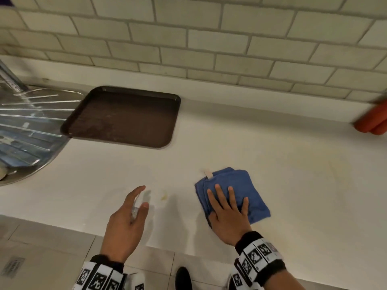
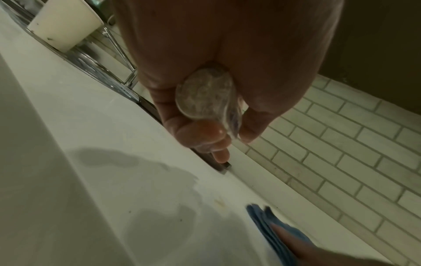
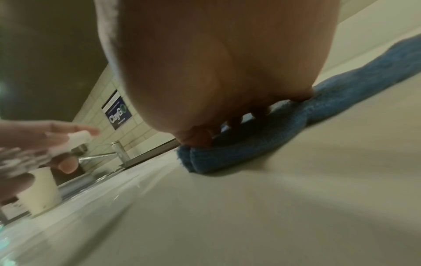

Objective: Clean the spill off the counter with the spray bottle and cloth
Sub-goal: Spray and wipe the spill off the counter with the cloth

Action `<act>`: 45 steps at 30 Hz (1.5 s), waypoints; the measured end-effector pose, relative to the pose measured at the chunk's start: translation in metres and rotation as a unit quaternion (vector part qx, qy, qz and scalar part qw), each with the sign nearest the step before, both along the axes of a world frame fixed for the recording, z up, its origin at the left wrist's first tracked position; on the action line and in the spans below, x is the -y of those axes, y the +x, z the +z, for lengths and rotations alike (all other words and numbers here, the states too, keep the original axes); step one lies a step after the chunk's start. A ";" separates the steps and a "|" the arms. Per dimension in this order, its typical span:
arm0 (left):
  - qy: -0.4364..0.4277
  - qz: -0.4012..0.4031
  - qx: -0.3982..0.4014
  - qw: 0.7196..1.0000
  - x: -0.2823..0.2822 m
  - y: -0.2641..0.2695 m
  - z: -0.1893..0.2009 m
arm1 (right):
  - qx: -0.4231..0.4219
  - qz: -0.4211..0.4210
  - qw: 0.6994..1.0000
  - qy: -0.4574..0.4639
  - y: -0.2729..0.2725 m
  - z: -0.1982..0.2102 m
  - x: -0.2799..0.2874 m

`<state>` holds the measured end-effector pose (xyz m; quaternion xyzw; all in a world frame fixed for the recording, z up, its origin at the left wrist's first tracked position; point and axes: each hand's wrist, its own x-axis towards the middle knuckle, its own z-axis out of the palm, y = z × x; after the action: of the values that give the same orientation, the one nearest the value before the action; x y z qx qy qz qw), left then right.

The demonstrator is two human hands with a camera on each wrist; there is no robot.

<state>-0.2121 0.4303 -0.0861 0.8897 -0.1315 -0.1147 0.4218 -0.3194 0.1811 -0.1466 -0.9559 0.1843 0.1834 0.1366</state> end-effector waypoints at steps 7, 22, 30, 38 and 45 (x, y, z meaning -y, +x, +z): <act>-0.001 -0.005 0.012 1.000 0.002 0.002 0.001 | 0.006 0.137 0.991 -0.001 0.073 0.002 -0.060; -0.003 -0.087 0.001 0.996 0.049 -0.006 0.002 | 0.075 0.011 0.996 -0.039 -0.072 -0.010 -0.012; -0.021 -0.207 0.005 0.978 0.144 -0.025 0.011 | 0.031 -0.183 0.982 -0.030 -0.108 -0.006 0.086; -0.011 -0.198 0.022 0.980 0.224 -0.038 0.022 | -0.006 -0.250 0.968 -0.004 -0.111 -0.004 0.201; 0.011 -0.136 0.044 0.990 0.276 -0.044 0.026 | -0.018 -0.235 0.972 0.010 -0.072 0.002 0.293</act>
<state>-0.2557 0.1547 -0.0602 0.8724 -0.2690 -0.1330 0.3859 -0.3913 -0.1119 -0.1448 -0.8809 0.4047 0.1646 0.1820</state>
